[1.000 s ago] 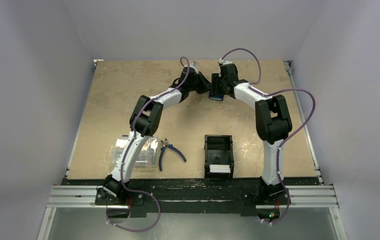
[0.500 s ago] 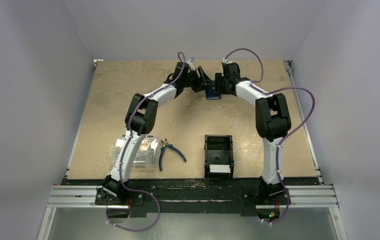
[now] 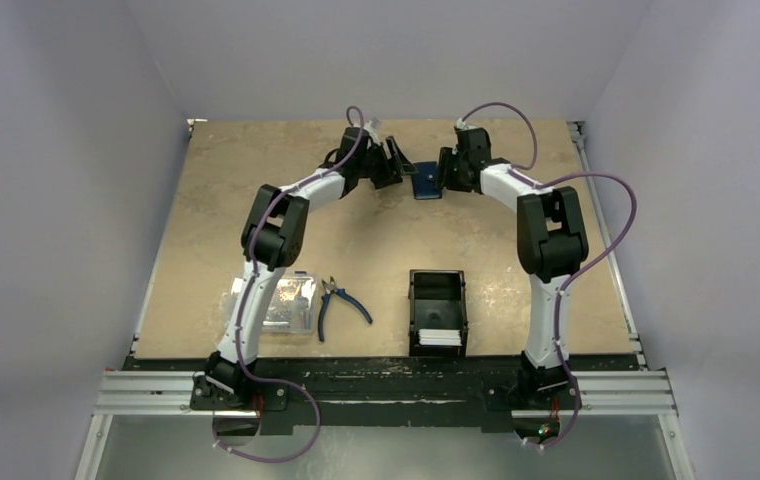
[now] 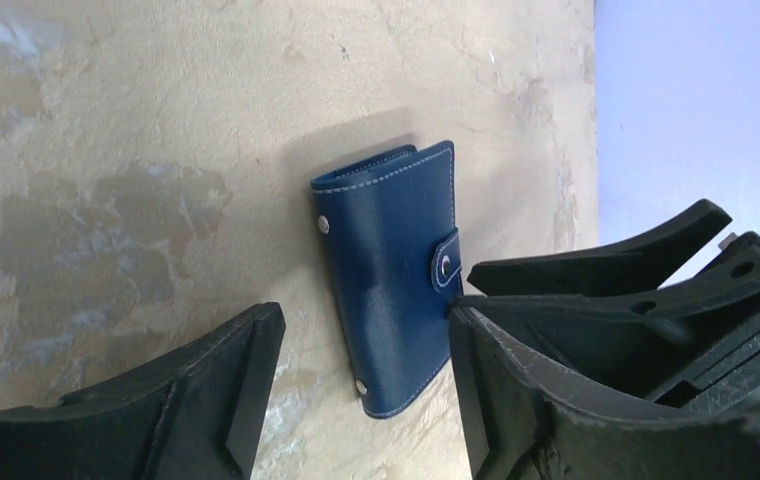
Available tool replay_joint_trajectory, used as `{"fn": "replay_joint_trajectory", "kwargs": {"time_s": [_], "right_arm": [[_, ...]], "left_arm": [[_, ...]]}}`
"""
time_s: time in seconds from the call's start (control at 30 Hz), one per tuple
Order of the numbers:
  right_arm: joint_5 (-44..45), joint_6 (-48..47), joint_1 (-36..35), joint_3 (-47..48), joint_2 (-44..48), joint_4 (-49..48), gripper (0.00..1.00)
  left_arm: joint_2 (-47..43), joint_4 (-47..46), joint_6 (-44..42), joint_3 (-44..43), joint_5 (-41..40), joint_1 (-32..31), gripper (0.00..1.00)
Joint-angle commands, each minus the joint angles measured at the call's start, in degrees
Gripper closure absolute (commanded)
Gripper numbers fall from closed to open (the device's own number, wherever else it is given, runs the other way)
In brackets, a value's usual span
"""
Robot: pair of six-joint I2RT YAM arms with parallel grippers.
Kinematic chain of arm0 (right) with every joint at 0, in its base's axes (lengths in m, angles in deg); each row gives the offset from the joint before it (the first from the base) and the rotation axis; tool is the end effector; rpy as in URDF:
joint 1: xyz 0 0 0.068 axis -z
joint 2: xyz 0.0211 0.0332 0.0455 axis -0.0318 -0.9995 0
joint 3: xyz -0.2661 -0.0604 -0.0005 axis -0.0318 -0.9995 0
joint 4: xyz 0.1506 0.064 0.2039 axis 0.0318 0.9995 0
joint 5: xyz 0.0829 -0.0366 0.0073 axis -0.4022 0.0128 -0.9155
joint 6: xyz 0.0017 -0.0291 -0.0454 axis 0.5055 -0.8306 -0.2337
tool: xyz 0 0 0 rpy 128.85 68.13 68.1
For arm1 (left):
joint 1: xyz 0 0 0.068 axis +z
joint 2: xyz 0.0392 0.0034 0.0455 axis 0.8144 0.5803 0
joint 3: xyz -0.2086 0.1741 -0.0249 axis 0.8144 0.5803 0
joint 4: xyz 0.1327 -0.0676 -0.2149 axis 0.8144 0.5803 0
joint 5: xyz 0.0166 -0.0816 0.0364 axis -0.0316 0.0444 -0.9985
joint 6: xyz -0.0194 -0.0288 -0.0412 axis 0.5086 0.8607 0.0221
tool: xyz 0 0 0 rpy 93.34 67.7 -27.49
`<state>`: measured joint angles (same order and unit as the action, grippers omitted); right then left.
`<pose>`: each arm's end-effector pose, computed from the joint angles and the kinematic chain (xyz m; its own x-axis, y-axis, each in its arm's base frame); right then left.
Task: Put the credit cards into the card holder
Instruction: Open the card holder at the center of the board.
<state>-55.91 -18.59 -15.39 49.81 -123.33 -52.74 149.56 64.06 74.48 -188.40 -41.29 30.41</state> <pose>0.4669 0.1134 0.1730 -0.7260 0.1504 -0.6710 -0.0229 0.9700 0.2422 0.5098 -0.2445 0.1331 -0.8188 -0.3886 -0.4226 0.1318 0.5891 -0.7972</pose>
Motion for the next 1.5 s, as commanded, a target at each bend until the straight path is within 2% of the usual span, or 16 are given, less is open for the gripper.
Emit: {"fn": "replay_joint_trajectory", "kwargs": {"time_s": [0.0, 0.1, 0.3, 0.5, 0.63, 0.9, 1.03, 1.17, 1.27, 1.4, 1.47], "right_arm": [[-0.15, 0.11, 0.12, -2.05, 2.14, 1.73, 0.51], [0.55, -0.36, 0.14, -2.01, 3.06, 2.11, 0.51], [2.28, -1.89, 0.12, -1.13, 5.39, 3.28, 0.48], [7.74, -3.73, -0.47, 1.49, 5.11, 4.27, 0.44], [11.82, -4.3, -1.99, 2.39, 4.73, 5.32, 0.42], [16.08, -2.12, -3.18, 3.3, 2.25, 6.69, 0.48], [18.23, 1.17, -2.99, 5.39, -0.12, 10.15, 0.58], [18.71, 3.84, -3.03, 3.3, 0.6, 10.04, 0.7], [18.82, 3.88, -3.04, 2.21, 0.32, 9.02, 0.81], [16.47, 3.48, -2.45, 2.81, -0.32, 8.23, 0.99], [13.89, 3.67, -1.85, 1.84, 0.45, 6.49, 1.0]], "left_arm": [[5.25, 1.96, 1.08, -4.02, 1.18, -0.86, 0.36], [8.87, 3.37, 2.45, -7.26, 1.46, -2.15, 0.46], [10.98, -0.78, 5.61, -7.0, 2.16, -3.62, 0.64], [12.42, -6.32, 10.72, -7.18, 4.17, -4.81, 0.76], [12.54, -6.72, 11.53, -7.22, 3.67, -5.36, 0.79], [11.94, -6.14, 11.39, -6.31, 2.18, -5.52, 0.8], [11.23, -4.62, 10.04, -5.96, 1.59, -5.5, 0.8], [10.64, -3.15, 8.32, -5.83, 0.95, -5.5, 0.79], [10.7, -2.82, 7.79, -5.82, 1.27, -5.5, 0.72], [10.65, -2.07, 7.18, -5.56, 1.71, -5.8, 0.54], [10.55, -1.74, 6.73, -5.2, 1.69, -6.08, 0.48]]}}
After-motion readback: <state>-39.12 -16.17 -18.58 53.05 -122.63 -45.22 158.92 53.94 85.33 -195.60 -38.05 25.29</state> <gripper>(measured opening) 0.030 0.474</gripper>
